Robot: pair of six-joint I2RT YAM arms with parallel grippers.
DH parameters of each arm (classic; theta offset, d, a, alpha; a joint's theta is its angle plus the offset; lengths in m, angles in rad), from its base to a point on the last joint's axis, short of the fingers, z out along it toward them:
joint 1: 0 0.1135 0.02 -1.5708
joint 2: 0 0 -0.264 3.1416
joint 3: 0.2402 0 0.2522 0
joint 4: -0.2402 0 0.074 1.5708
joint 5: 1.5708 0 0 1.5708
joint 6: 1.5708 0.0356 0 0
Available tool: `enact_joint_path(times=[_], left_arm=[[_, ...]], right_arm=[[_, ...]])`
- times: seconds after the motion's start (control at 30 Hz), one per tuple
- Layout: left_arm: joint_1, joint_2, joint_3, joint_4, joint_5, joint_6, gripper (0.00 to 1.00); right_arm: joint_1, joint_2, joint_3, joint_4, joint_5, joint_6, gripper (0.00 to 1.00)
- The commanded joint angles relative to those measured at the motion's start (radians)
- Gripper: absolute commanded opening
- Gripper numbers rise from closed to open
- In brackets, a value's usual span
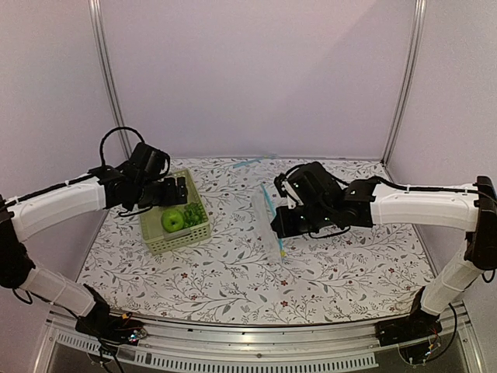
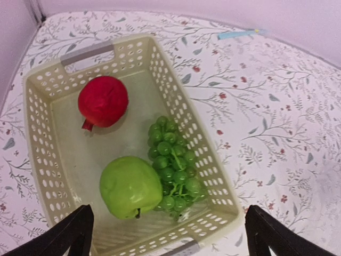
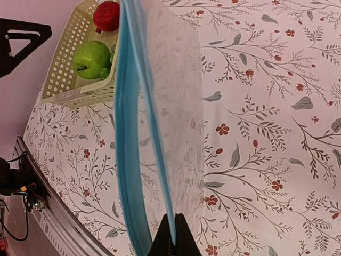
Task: Place the food in the zip-top bag and seal the zipper
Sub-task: Open the zipper food storage bag at the center of the board.
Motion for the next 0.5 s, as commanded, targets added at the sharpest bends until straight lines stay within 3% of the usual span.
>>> enact_joint_path(times=[0.0,0.23,0.47], left_arm=[[-0.128,-0.079,0.038,0.031,0.033,-0.043,1.00],[-0.304,-0.030,-0.026,0.411,0.292,-0.216,0.98],[-0.401,0.165,0.078,0.547,0.412,-0.237,0.96]], right_arm=[[0.004,0.011,0.031,0.016,-0.016,-0.014,0.00],[0.004,0.007,0.029,0.023,-0.017,-0.011,0.00],[0.004,-0.002,0.021,0.026,-0.021,-0.008,0.00]])
